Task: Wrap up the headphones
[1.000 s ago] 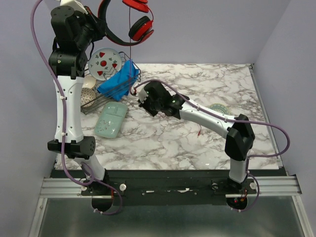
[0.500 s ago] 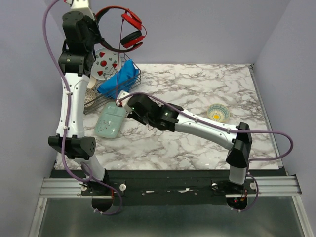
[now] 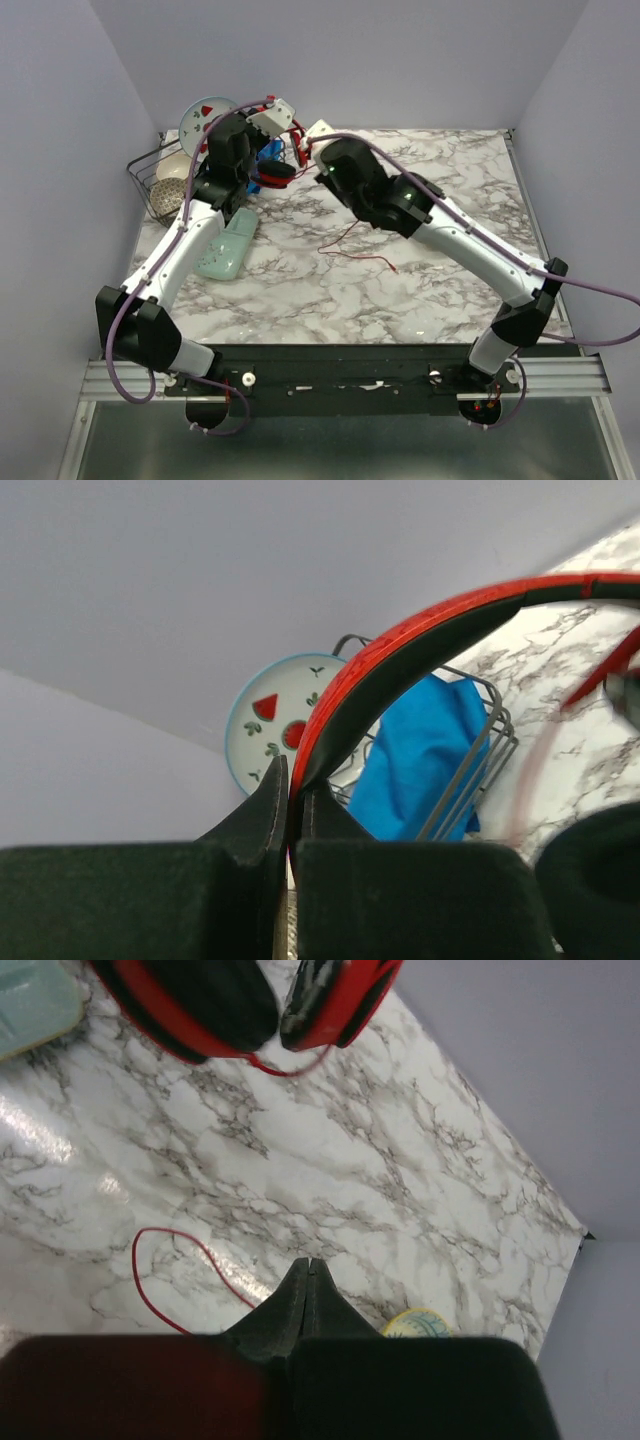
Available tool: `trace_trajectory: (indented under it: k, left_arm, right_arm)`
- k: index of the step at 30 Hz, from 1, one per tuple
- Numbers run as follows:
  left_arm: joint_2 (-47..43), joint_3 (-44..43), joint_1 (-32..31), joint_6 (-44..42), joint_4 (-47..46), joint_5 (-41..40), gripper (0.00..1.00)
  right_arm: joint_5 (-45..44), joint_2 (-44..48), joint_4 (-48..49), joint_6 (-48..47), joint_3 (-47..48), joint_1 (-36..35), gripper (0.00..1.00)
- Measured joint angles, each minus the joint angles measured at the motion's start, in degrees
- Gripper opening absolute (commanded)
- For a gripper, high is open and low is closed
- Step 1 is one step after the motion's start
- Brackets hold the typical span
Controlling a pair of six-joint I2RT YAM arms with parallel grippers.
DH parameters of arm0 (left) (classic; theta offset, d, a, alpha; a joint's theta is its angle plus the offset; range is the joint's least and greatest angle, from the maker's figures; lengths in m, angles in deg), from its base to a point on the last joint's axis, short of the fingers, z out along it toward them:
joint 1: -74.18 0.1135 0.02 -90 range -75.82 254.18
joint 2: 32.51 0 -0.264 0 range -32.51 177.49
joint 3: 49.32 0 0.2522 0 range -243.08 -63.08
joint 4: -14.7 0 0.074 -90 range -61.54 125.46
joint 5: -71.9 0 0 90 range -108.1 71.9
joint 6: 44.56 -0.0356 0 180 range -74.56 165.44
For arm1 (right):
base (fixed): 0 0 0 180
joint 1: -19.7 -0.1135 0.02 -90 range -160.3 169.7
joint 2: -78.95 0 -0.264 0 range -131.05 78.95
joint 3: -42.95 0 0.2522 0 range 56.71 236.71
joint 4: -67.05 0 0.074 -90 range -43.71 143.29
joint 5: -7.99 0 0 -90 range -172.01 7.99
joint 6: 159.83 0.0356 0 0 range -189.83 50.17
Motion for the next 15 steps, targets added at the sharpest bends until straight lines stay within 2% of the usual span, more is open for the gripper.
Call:
trace_trajectory:
  k: [4, 15]
  left_arm:
    - [-4.0, 6.1, -0.8, -6.0, -2.3, -0.7, 0.00]
    - [-12.4, 9.6, -7.0, -5.5, 5.8, 5.5, 0.00]
  right_arm:
    - [-0.2, 3.4, 0.7, -0.4, 2.9, 4.1, 0.01]
    - [4.9, 6.3, 2.3, -0.5, 2.5, 13.7, 0.01]
